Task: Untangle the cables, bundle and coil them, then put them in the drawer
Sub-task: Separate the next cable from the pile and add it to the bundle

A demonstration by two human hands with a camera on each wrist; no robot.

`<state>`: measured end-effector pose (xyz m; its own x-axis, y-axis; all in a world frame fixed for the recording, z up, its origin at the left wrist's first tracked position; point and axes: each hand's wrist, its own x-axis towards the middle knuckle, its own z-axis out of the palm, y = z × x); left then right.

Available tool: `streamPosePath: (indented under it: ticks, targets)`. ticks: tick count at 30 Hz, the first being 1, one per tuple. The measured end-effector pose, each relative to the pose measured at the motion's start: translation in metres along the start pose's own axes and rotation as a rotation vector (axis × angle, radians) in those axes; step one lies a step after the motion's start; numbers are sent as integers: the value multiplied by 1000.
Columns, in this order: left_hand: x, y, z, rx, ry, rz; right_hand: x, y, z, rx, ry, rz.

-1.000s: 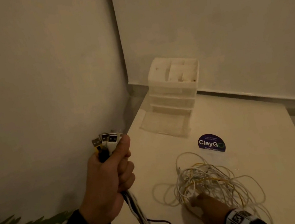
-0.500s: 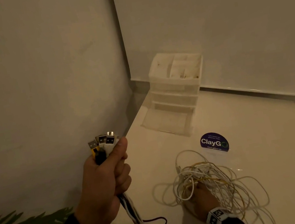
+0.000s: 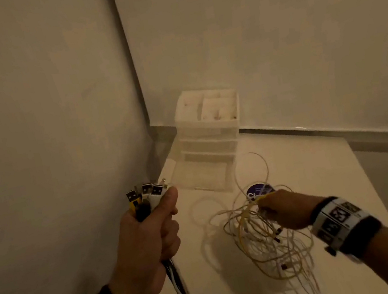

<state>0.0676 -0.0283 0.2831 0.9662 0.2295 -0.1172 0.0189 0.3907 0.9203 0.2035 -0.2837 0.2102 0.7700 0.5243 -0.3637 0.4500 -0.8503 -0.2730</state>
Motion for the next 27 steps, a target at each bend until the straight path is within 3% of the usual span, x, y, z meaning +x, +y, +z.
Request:
streamPosePath:
  ticks: [2, 5, 8, 10, 12, 13, 14, 18, 20, 22, 24, 27]
  targets:
    - [4, -1, 8, 11, -66, -19, -9, -3, -35, -27, 62, 103]
    - [6, 2, 15, 7, -111, -29, -26, 6, -66, 123, 316, 172]
    - [7, 9, 12, -6, -121, -28, -47, 14, -75, 294, 330, 200]
    - [8, 11, 9, -4, -108, -25, -59, 20, -90, 465, 604, 183]
    - [11, 12, 8, -12, -100, -24, -70, 19, -109, 752, 1067, 168]
    - [12, 11, 8, -17, -99, -26, -74, 13, -114, 886, 1228, 129]
    - [13, 10, 9, -25, -104, -29, -76, 3, -117, 946, 1301, 74]
    - [18, 5, 19, -45, -115, -27, -87, -39, -122, 795, 1260, -137]
    - [20, 5, 25, -41, -125, -12, -96, -51, -131, 954, 1247, -239]
    - [22, 4, 32, -48, -161, 2, -100, -64, -126, 1092, 1036, -299]
    - [23, 1, 42, -38, -220, 12, -98, -84, -99, 996, 786, -270]
    - [23, -6, 55, 6, -268, 25, -90, -119, -47, 1108, 679, -196]
